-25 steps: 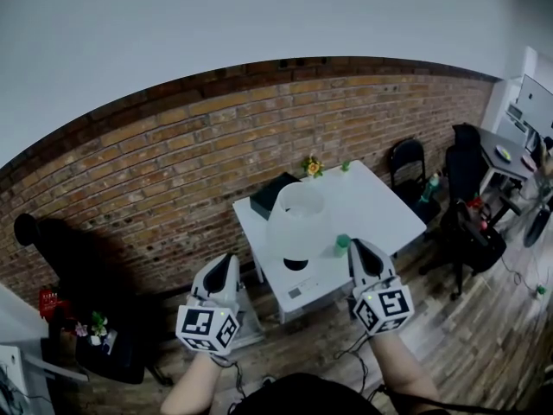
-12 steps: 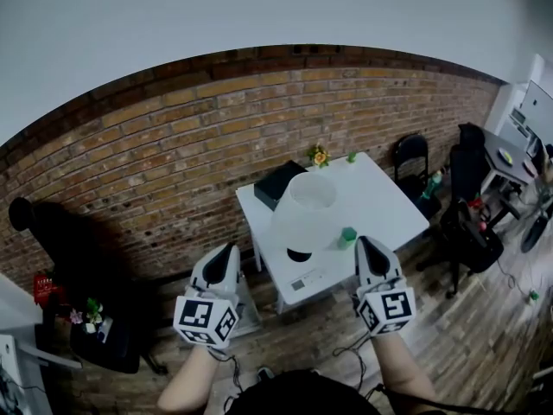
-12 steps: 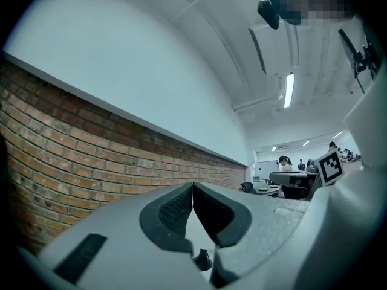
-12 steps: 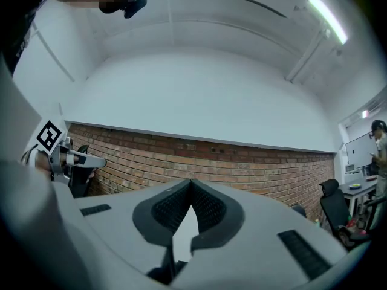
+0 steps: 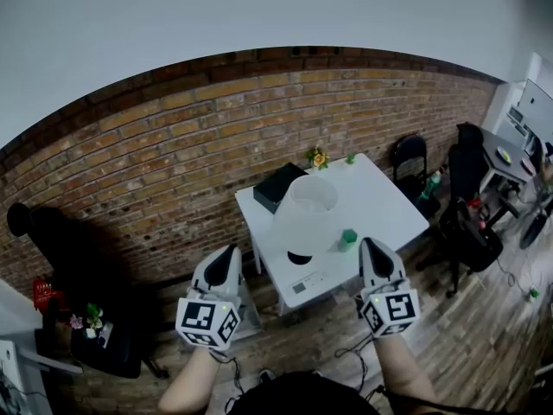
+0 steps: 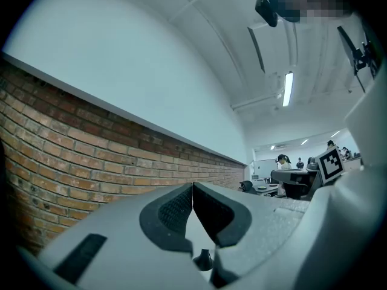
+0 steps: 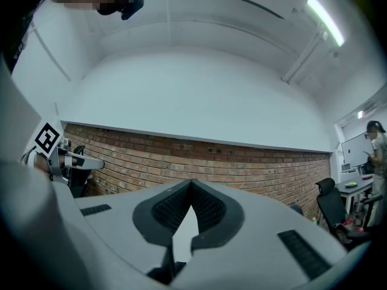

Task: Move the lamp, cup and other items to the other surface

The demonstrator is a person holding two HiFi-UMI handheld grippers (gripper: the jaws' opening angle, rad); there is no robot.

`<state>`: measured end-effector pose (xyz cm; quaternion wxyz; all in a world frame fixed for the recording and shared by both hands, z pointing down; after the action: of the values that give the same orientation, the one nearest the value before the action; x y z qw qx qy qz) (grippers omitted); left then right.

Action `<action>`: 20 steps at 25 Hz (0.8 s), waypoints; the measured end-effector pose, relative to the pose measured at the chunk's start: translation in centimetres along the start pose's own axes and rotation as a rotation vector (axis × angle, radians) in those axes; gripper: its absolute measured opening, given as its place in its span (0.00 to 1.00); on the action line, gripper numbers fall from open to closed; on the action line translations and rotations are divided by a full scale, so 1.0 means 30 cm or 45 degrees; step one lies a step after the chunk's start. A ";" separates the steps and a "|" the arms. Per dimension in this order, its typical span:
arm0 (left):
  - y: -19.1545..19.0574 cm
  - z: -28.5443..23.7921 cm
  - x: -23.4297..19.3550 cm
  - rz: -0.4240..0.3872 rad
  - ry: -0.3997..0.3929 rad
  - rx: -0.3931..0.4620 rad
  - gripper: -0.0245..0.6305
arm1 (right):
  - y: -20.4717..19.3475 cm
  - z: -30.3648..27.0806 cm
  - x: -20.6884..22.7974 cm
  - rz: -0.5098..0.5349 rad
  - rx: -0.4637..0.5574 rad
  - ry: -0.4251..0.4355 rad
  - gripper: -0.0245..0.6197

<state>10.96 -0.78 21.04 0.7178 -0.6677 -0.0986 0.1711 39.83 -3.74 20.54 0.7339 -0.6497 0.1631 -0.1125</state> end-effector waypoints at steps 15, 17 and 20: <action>0.013 0.015 0.016 -0.031 0.003 0.013 0.05 | 0.044 0.019 -0.043 -0.021 0.047 0.061 0.04; 0.014 0.021 0.015 -0.036 0.006 0.014 0.05 | 0.049 0.020 -0.049 -0.022 0.048 0.062 0.04; 0.013 0.027 0.009 -0.027 0.011 0.010 0.05 | 0.048 0.020 -0.056 -0.020 0.044 0.068 0.04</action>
<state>10.87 0.11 20.70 0.7226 -0.6645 -0.1022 0.1610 38.43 -2.37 19.31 0.7396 -0.6348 0.1756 -0.1385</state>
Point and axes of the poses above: the fingertips, and each gripper's own axes: z backward along the fingers, x to its right, y out of its top, the point moved 2 cm from there along z, backward along the fingers, and after that the axes turned 2 degrees about -y, right-handed, at the moved point
